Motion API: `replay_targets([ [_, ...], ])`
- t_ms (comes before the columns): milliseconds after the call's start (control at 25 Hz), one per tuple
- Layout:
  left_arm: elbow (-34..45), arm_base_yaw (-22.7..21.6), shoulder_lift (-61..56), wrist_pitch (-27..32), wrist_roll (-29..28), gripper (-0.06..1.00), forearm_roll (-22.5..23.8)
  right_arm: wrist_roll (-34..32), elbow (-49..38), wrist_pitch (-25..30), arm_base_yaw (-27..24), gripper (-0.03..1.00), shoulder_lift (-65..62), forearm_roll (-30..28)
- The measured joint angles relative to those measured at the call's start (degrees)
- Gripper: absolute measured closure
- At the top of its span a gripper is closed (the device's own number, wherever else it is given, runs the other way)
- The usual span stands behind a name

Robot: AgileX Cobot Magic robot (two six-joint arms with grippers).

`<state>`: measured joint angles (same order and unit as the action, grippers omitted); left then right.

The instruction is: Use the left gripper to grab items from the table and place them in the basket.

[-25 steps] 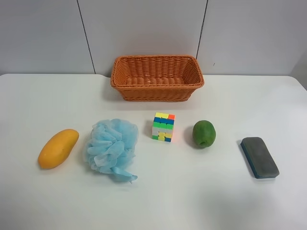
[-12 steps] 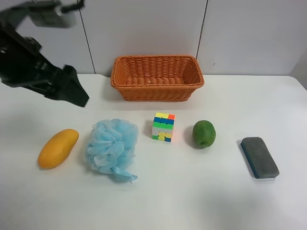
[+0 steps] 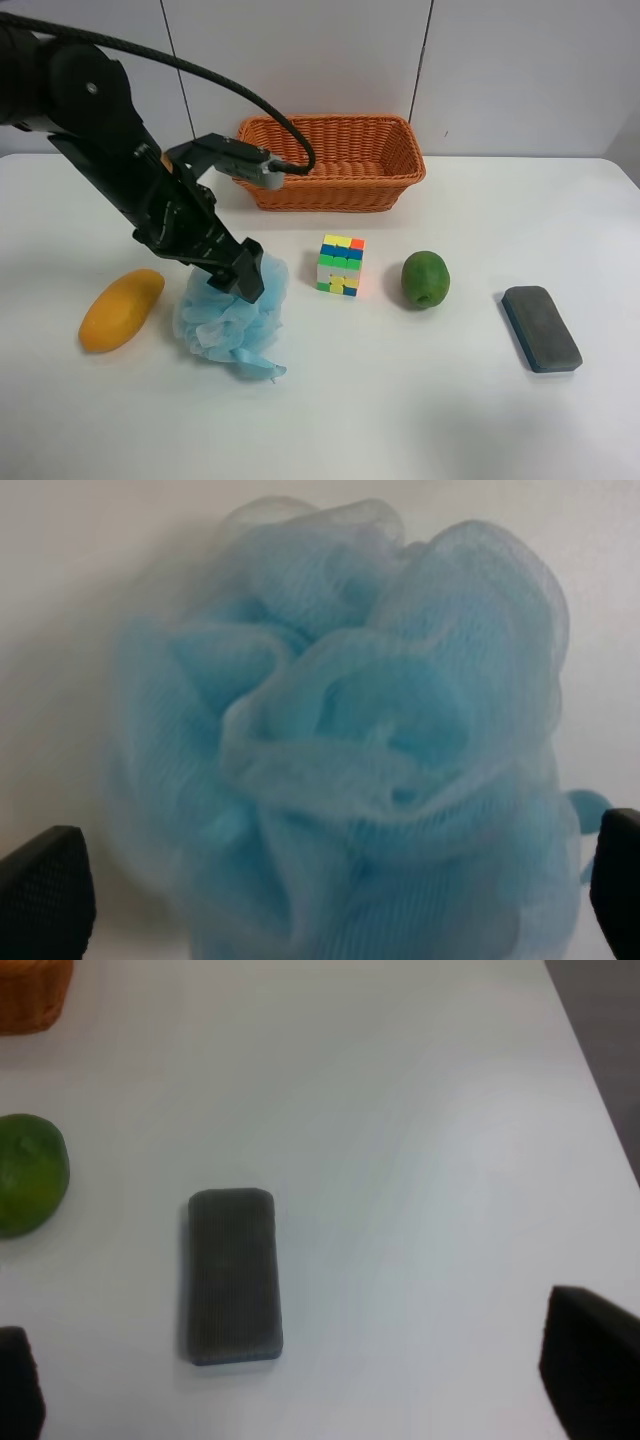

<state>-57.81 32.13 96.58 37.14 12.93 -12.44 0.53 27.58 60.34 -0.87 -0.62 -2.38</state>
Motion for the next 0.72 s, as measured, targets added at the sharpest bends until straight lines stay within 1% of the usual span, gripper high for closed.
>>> replay_targets([
  [160, -0.02, 0.19, 5.63, -4.12, 3.89, -0.05, -2.16, 0.0, 0.0, 0.0, 0.0, -0.03, 0.0, 0.0],
  [320, -0.07, 0.19, 9.93, -7.07, 5.41, -0.04, -2.61, 0.0, 0.0, 0.0, 0.0, -0.03, 0.0, 0.0],
  [400, -0.07, 0.19, 10.7, -7.6, 5.62, 0.04, -2.81, 0.0, 0.0, 0.0, 0.0, -0.03, 0.0, 0.0],
  [440, -0.07, 0.19, 10.7, -7.65, 5.69, 0.14, -2.89, 0.0, 0.0, 0.0, 0.0, -0.03, 0.0, 0.0],
  [520, -0.13, 0.19, 10.7, -7.67, 5.79, 0.42, -3.0, 0.0, 0.0, 0.0, 0.0, -0.03, 0.0, 0.0],
  [560, -0.27, 0.19, 10.7, -7.61, 5.83, 0.49, -3.07, 0.0, 0.0, 0.0, 0.0, -0.03, 0.0, 0.0],
  [720, -0.51, 0.19, 10.7, -7.35, 5.83, 0.51, -3.3, 0.0, 0.0, 0.0, 0.0, -0.03, 0.0, 0.0],
])
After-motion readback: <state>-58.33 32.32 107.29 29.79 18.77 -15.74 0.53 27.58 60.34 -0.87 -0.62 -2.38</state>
